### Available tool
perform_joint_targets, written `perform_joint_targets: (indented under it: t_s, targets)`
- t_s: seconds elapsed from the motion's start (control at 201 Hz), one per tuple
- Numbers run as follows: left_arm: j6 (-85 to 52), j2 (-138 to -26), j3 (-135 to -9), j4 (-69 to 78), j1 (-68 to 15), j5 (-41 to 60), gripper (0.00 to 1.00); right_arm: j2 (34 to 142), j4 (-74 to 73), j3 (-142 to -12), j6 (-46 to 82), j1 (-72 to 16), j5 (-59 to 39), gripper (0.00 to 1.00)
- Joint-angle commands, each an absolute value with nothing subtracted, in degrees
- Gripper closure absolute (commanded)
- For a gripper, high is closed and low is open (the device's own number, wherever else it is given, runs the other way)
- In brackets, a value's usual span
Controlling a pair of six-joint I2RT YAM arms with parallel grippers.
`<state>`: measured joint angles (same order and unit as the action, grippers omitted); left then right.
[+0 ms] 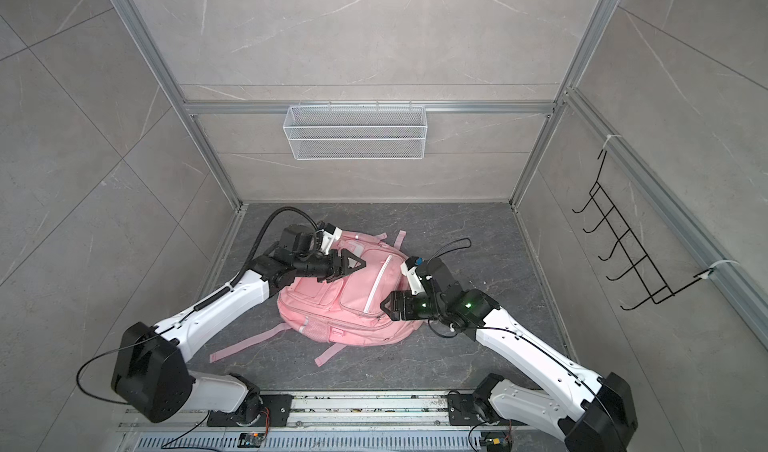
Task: Pack the student bag
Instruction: 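Pinch the backpack zipper pull with the right gripper, left holding the bag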
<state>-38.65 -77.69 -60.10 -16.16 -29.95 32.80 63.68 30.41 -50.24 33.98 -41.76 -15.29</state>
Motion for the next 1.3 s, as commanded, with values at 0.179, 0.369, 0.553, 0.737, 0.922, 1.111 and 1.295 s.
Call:
perform_joint_targets:
  t_s: [0.179,0.369,0.553,0.737,0.922,1.111,1.295]
  targets:
    - [-36.4,-75.5,-53.0,-24.0,-29.9,28.4,0.3,75.2,36.2,-55.7,38.2,-52.8,-3.9,0.27]
    - [-38.7,-77.3,-49.7,-17.0,-30.0,29.8,0.32,79.9,34.7,-56.4,41.6,-54.8,-0.1,0.36]
    - [-39.1,-77.7,-47.5,-14.4,-30.0,30.6,0.39,83.7,31.1,-56.2,41.2,-54.8,0.6,0.48]
    - [-40.9,-78.5,-45.8,-11.1,-30.0,31.4,0.42,85.2,25.4,-54.0,40.4,-54.8,-0.4,0.7]
    - [-42.1,-78.6,-44.9,-9.4,-30.0,31.9,0.44,85.6,23.9,-53.4,39.7,-54.8,-0.3,0.84]
    - [-39.0,-78.9,-44.8,-12.3,-30.2,31.6,0.45,82.6,23.7,-52.5,39.1,-54.8,0.5,1.0]
    - [-35.5,-79.7,-44.8,-15.3,-31.2,27.8,0.62,78.9,22.6,-51.3,37.8,-54.8,0.5,1.0]
